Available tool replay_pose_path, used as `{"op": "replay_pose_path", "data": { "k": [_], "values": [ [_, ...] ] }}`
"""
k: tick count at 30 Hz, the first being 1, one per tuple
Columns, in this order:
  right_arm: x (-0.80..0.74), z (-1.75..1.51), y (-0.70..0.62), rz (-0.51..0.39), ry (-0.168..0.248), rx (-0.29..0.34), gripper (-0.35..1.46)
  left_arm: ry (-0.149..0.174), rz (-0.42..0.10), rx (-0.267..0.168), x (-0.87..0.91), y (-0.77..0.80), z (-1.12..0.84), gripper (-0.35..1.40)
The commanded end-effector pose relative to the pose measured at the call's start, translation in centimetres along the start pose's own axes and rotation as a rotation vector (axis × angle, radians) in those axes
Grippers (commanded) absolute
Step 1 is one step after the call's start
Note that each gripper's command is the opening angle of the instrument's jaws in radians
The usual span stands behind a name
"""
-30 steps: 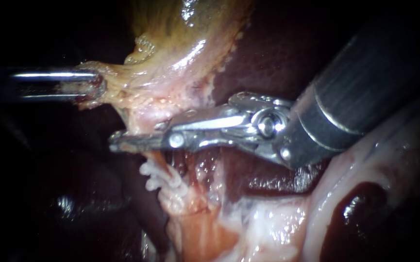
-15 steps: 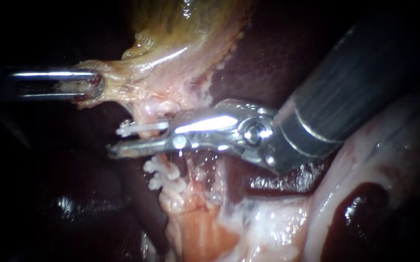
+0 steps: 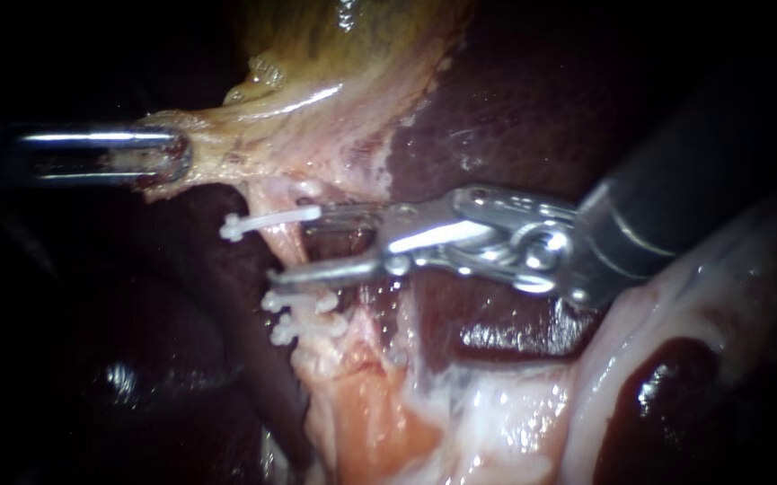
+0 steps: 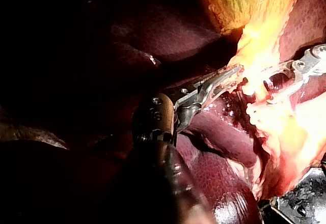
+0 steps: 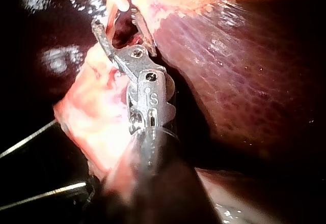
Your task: Going back third clip left tube
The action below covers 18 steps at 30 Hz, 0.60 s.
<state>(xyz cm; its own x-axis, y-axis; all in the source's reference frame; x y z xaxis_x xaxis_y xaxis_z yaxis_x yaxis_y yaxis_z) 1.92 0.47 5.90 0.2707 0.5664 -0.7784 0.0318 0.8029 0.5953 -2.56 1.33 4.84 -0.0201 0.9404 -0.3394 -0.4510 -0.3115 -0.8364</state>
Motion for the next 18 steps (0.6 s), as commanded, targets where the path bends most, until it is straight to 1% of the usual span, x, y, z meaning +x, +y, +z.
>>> {"op": "replay_pose_path", "data": {
  "k": [1,2,5,9,12,14,18],
  "values": [
    [-0.01,-0.15,-0.07,-0.048,-0.002,0.002,0.50,0.000,0.000,-0.001,0.00,0.00,-0.01,-0.35],
    [-0.03,-0.26,-0.12,-0.090,-0.004,0.005,0.50,0.000,0.000,-0.001,0.00,0.00,-0.01,-0.35],
    [-0.06,-0.64,-0.23,-0.172,-0.007,0.002,0.50,0.000,0.000,-0.001,0.00,0.00,0.00,-0.35],
    [-0.08,-1.00,-0.26,-0.219,-0.010,-0.019,0.50,0.000,0.000,-0.001,0.00,0.01,0.00,-0.35],
    [-0.10,-1.15,-0.25,-0.242,-0.012,-0.020,0.50,0.000,0.000,-0.001,0.00,0.01,0.00,-0.35],
    [-0.11,-1.20,-0.24,-0.241,-0.012,-0.019,0.50,0.000,0.000,-0.001,0.00,0.01,0.00,-0.35],
    [-0.12,-1.23,-0.23,-0.247,-0.012,-0.018,0.50,0.001,0.001,0.001,-0.01,0.01,0.02,-0.35]
  ]
}}
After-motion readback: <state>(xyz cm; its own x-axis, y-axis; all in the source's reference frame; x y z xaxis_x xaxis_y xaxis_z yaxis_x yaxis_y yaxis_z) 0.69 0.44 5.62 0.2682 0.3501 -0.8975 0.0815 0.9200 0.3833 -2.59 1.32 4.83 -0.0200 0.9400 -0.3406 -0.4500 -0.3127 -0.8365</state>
